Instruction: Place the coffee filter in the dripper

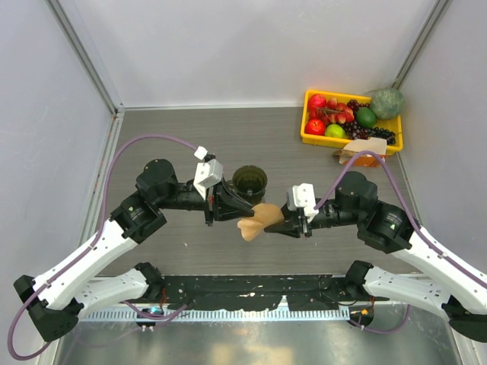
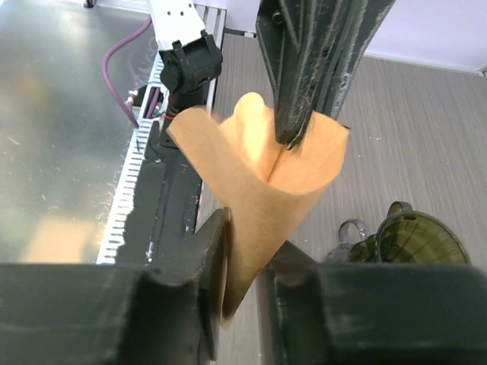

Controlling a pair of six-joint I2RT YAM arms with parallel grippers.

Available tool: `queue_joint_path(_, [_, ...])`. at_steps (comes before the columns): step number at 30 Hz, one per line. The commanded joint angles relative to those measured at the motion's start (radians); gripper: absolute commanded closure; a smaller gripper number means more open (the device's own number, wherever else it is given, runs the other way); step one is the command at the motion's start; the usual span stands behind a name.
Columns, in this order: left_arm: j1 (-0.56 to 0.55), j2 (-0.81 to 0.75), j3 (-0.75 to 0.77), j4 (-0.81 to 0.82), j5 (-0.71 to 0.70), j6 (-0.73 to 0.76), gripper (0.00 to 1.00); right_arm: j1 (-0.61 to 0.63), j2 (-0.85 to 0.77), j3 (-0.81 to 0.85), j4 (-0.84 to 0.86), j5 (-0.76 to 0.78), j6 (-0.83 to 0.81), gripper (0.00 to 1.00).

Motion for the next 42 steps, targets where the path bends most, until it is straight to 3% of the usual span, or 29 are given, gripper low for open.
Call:
queue_joint_path(1, [-0.004, -0.015, -0.003, -0.014, 0.008, 0.030, 1.00, 0.000, -0.008, 0.066, 0.018, 0.020, 0.008, 0.55])
queue_joint_path(3, [-0.004, -0.018, 0.001, -0.030, -0.001, 0.042, 1.00, 0.000, -0.003, 0.082, 0.007, 0.026, 0.011, 0.46])
queue_joint_path(6, [-0.004, -0.018, 0.001, -0.036, 0.000, 0.050, 1.00, 0.000, 0.006, 0.111, -0.012, 0.037, 0.004, 0.45])
queue_joint_path(10, [-0.004, -0.015, 0.001, -0.034, -0.001, 0.055, 1.00, 0.002, 0.009, 0.114, -0.031, 0.045, -0.021, 0.61])
queue_joint_path(14, [-0.005, -0.015, 0.003, -0.027, 0.019, 0.049, 1.00, 0.000, 0.011, 0.108, -0.039, 0.042, -0.038, 0.84])
queue_joint_path(17, [-0.004, -0.015, 0.003, -0.022, 0.028, 0.042, 1.00, 0.000, 0.011, 0.108, -0.032, 0.049, -0.042, 0.95])
queue_joint_path(18, [-0.004, -0.017, 0.004, -0.031, 0.023, 0.049, 1.00, 0.000, 0.011, 0.108, -0.034, 0.051, -0.041, 0.95])
queue_joint_path(21, [-0.004, -0.026, -0.002, -0.062, 0.000, 0.078, 0.50, 0.000, 0.009, 0.116, -0.032, 0.061, -0.041, 0.95])
queue_joint_path(24, [-0.005, -0.035, -0.025, -0.065, -0.055, 0.084, 0.22, 0.000, 0.009, 0.119, -0.032, 0.051, -0.041, 0.95])
queue_joint_path(28, [-0.004, -0.021, -0.028, -0.079, -0.164, 0.113, 0.13, 0.000, 0.012, 0.116, -0.017, 0.016, -0.012, 0.95])
queue_joint_path(38, [-0.065, 0.017, -0.028, -0.097, -0.282, 0.176, 0.10, -0.001, 0.034, 0.102, 0.067, 0.003, 0.096, 0.95])
queue_joint_path(42, [-0.071, 0.032, -0.026, -0.084, -0.322, 0.181, 0.01, 0.000, 0.046, 0.103, 0.087, -0.011, 0.134, 0.95])
